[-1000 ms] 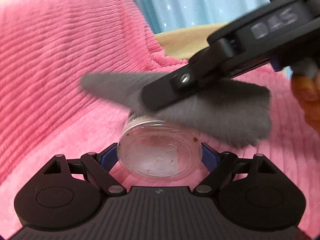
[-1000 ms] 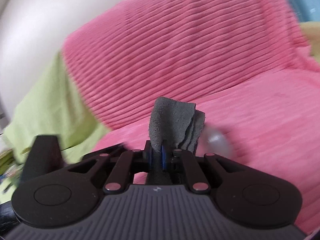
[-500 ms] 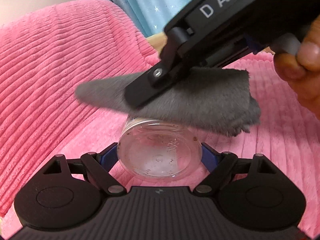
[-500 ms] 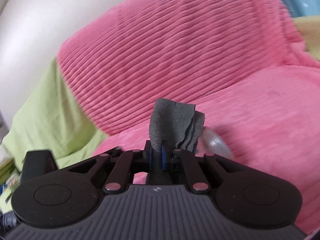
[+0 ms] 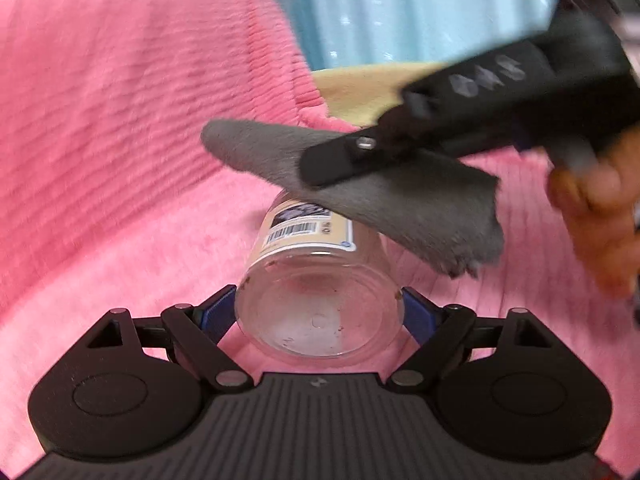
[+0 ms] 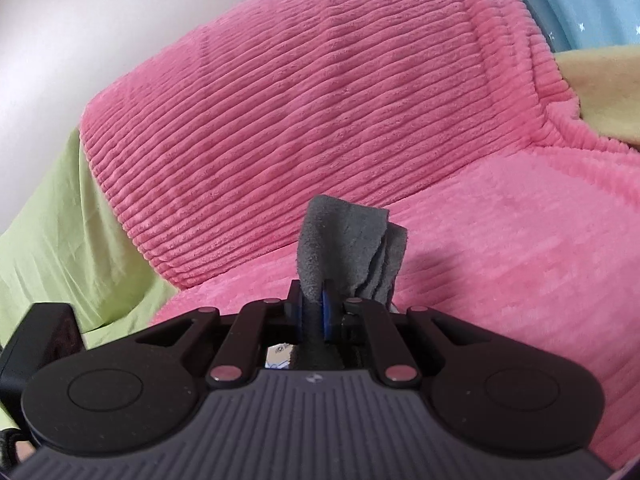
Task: Clean container
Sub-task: 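Rub the grey cloth across the jar's side with the right gripper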
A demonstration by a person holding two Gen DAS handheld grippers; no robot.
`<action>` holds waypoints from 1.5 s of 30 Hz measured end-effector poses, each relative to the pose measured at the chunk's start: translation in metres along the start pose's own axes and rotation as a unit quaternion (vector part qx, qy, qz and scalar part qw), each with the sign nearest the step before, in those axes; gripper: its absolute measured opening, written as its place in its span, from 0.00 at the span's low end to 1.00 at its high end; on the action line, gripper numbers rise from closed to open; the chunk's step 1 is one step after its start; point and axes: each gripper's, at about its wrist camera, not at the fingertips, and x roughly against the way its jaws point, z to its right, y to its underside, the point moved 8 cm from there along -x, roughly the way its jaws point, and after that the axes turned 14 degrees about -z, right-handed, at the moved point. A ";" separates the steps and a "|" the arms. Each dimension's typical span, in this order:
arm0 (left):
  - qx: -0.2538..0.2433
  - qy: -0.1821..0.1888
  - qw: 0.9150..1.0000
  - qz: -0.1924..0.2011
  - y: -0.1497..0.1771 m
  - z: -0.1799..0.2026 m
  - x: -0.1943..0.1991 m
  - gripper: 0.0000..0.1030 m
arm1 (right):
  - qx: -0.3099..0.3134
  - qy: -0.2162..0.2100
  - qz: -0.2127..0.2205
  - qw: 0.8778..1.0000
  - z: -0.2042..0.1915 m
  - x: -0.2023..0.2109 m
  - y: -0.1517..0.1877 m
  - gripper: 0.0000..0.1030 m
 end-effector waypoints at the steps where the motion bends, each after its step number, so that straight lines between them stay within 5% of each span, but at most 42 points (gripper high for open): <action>1: 0.010 0.007 1.000 -0.001 0.001 -0.001 0.000 0.84 | -0.004 -0.001 0.000 1.000 0.001 0.000 0.000 0.06; 6: -0.008 -0.007 1.000 0.000 0.000 0.004 -0.001 0.83 | -0.007 0.002 -0.003 1.000 0.001 0.003 0.000 0.07; 11: -0.035 -0.027 0.999 0.000 -0.003 0.007 -0.005 0.83 | 0.014 -0.051 -0.032 0.998 -0.017 0.002 0.010 0.07; 14: -0.040 -0.031 0.999 0.000 -0.005 0.008 -0.007 0.83 | 0.039 -0.032 -0.029 0.998 -0.018 0.000 0.005 0.06; 20: -0.066 -0.050 0.997 0.003 -0.003 0.018 -0.006 0.83 | -0.012 -0.001 -0.003 1.000 0.006 0.005 0.000 0.07; 26: -0.056 -0.044 0.997 0.002 -0.002 0.016 -0.005 0.83 | 0.012 -0.060 -0.035 0.997 -0.018 0.000 0.011 0.06; 33: -0.068 -0.053 0.996 0.003 -0.001 0.021 -0.004 0.83 | -0.009 0.003 -0.002 1.000 0.008 0.006 0.002 0.06; 40: -0.058 -0.047 0.997 0.001 -0.001 0.018 -0.005 0.83 | 0.018 -0.046 -0.026 0.998 -0.019 -0.002 0.014 0.07; 45: -0.070 -0.055 0.996 0.003 -0.002 0.020 -0.005 0.83 | -0.001 0.013 0.003 1.000 0.007 0.004 0.002 0.06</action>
